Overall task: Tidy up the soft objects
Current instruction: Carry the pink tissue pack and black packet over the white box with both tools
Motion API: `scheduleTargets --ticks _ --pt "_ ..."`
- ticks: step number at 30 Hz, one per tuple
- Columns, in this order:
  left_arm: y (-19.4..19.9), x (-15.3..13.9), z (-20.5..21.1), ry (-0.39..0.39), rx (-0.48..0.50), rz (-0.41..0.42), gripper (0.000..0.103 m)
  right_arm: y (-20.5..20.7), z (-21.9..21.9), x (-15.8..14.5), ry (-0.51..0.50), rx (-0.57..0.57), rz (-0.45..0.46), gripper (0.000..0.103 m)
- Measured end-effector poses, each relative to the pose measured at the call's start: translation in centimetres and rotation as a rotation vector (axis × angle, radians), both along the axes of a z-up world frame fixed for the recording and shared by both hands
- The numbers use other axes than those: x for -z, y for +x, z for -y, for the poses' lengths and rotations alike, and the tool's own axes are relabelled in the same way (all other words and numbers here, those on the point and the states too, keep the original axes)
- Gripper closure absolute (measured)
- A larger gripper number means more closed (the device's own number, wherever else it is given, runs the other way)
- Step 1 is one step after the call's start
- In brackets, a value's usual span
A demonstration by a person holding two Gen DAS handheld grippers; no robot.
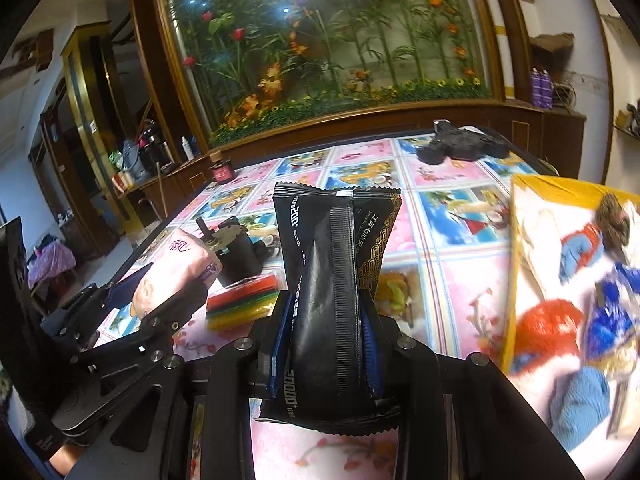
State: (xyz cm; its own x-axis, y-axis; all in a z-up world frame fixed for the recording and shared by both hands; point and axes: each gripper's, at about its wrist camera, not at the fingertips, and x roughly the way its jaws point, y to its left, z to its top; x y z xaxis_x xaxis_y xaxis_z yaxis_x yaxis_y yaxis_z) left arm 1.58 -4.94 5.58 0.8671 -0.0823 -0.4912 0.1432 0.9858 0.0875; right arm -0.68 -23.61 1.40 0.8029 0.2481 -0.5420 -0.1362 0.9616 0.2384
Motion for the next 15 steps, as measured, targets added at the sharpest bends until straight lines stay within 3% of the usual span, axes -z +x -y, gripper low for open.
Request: scheduleTargets --ticks 15 --pt "-0.9 -0.4 3.5 -0.044 0.090 -0.014 0.047 -5.0 3.4 -1.3 0.006 0.066 0.003 0.072"
